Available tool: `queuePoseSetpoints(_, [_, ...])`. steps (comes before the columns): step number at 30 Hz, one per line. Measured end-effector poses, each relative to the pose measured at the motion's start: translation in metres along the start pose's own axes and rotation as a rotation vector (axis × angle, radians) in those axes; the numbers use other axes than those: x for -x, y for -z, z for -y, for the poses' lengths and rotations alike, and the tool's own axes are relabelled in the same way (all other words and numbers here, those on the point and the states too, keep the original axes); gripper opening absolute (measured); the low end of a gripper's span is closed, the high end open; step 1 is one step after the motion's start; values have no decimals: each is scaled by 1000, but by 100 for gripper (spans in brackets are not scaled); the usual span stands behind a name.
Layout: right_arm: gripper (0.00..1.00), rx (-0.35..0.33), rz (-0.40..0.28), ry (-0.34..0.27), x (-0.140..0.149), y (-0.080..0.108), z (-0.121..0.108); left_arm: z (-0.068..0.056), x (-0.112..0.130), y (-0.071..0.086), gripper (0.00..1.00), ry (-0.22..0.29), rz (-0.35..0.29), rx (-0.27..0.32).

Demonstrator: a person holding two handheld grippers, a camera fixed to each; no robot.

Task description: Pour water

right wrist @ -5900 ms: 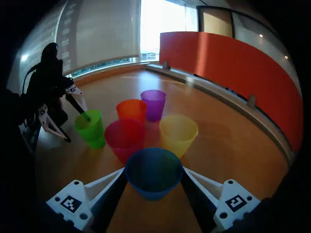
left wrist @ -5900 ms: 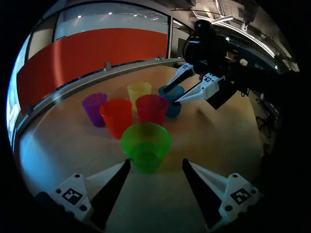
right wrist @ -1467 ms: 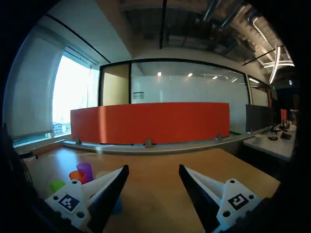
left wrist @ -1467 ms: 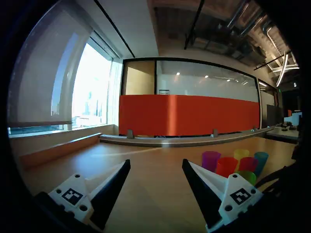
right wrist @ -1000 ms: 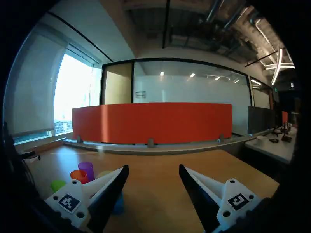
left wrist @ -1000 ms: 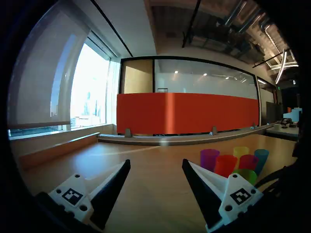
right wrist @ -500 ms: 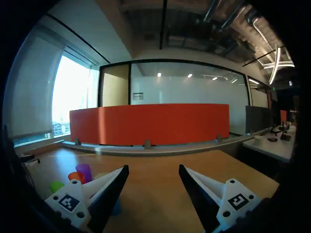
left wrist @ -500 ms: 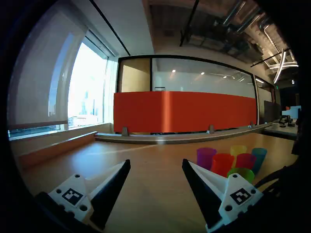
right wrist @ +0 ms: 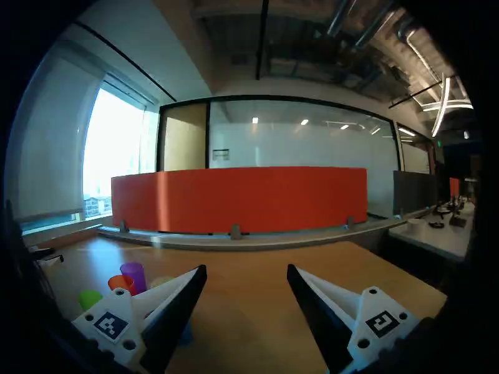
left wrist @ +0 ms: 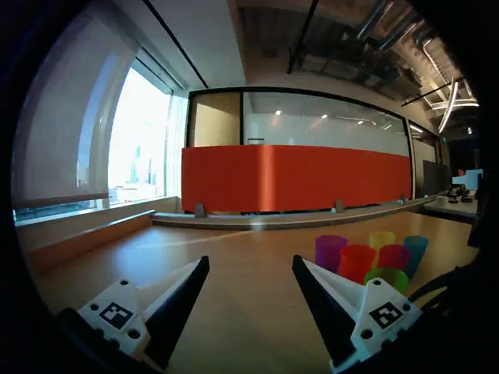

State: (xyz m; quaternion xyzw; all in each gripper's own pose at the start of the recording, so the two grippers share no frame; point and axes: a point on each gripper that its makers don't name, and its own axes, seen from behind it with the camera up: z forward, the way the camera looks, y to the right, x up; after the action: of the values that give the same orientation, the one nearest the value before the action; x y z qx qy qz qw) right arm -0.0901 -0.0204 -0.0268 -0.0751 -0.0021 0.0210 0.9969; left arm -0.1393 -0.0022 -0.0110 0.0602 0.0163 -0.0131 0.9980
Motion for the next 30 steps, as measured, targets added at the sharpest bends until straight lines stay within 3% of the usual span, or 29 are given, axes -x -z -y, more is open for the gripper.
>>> queuePoseSetpoints(20, [99, 22, -80, 63, 21, 4, -15, 1, 0, 0, 99, -2, -1, -1])
queuePoseSetpoints(30, [99, 11, -72, -8, 47, -4, -24, 1, 1, 0, 99, -2, -1, -1])
